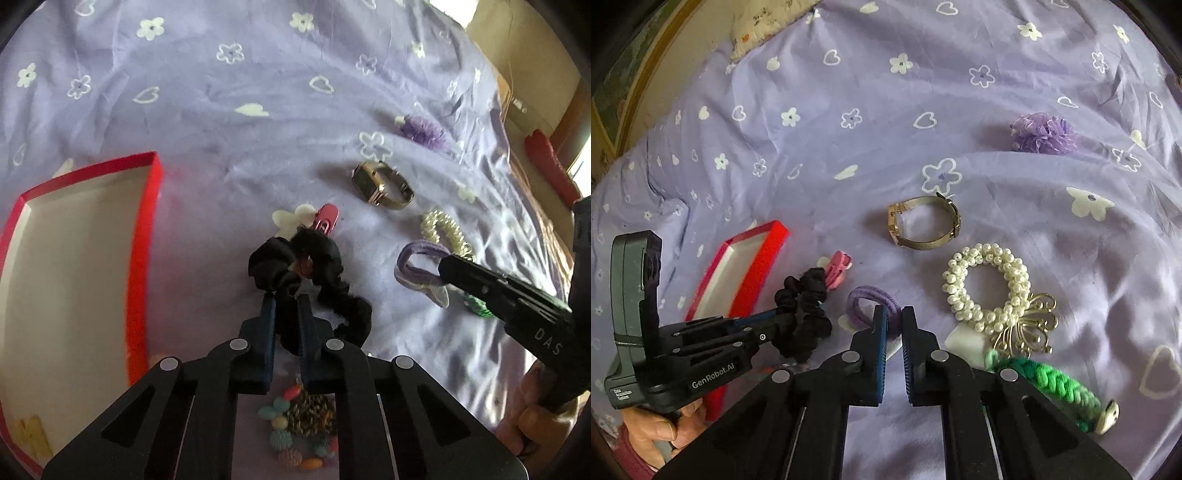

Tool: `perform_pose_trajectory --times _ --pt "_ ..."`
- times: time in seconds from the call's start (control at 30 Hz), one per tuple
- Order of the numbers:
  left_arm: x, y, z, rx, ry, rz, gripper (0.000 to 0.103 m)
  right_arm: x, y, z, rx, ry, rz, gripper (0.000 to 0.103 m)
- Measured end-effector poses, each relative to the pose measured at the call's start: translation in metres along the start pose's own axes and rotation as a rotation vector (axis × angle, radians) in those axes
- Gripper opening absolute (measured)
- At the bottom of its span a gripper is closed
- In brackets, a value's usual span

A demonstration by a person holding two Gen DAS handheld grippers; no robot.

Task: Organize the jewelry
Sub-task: 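Carry the black scrunchie and lavender hair tie over the red box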

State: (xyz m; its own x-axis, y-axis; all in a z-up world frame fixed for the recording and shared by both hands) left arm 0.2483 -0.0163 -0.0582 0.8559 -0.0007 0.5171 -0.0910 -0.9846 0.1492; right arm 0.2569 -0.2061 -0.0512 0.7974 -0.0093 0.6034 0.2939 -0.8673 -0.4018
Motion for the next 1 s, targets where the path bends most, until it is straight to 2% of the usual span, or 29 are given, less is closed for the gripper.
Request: perform_pose_trajectory --times 0.5,1.0 --pt "-0.027 -0.034 -0.083 -0.034 0.122 -0.081 0.008 -0.014 -0.053 -0.021 0.087 0.006 -0.031 0.007" --pt "-0.057 -0.105 -0.127 0.013 0.179 -0.208 0.008 -0.030 -0.131 0.000 0.173 -0.046 -0.112 0.007"
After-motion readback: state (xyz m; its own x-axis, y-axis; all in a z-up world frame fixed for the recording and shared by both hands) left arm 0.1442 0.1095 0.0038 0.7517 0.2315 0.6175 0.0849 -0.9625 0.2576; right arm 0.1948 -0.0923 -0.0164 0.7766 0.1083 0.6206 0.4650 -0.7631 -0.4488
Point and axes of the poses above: each gripper's, at about its wrist camera, not at the fingertips, and z roughly the way its jaws point, y to its right, x to its top, the point moved 1 cm from there along z, roughly the way its jaws point, and after that the axes turned 2 degrees about x, right-handed, at the moved point
